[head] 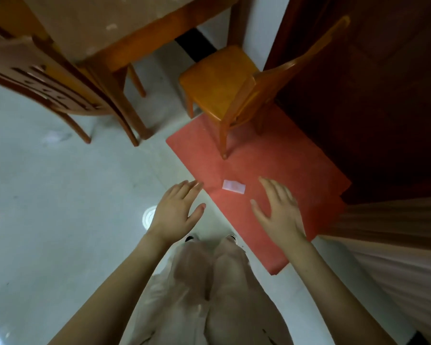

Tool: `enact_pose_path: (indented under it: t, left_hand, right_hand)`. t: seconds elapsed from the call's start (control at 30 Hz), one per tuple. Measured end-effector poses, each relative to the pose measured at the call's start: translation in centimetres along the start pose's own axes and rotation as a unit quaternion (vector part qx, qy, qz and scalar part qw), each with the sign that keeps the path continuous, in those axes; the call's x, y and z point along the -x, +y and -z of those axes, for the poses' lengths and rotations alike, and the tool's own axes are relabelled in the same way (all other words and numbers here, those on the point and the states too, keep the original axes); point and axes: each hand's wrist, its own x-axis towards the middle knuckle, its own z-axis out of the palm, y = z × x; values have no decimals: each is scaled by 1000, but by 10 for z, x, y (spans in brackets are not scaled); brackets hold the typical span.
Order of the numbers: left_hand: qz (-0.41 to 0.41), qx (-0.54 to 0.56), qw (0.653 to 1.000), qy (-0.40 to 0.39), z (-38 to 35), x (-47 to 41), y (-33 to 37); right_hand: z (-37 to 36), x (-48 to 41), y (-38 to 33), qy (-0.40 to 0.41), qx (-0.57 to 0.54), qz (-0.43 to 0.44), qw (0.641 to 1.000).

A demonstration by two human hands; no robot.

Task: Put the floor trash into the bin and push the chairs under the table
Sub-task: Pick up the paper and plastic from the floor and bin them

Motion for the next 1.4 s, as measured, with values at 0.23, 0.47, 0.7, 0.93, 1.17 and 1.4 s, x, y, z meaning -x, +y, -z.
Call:
enact_pose_path:
  t: [0.23,0.47,0.7,0.93,1.17,1.4]
  left_hand:
    - [27,17,999,-1,-61,-54,-34]
    - [20,-12,1000,0,-226,-132,-148]
    - [11,-20,1000,-2,-438,-193,-265]
    - [-34,-44,998,-28,-596,-231,-354]
    - [-9,-42,998,-35,-627,-232,-372]
    - [31,-28,998,-48,-566,-206,-334]
  right_hand:
    - [-71,-55,52,-32,-2,-4,999]
    - [-258,-107,160,-55,-6,8,998]
    - [-479,-153,302,-81,-5,-8,997]
    - [-644,-182,410,-136,3,-13,991]
    - [-683,-180,434,-150,-9,-54,987]
    - [-627,-155,380,-143,-51,-79,985]
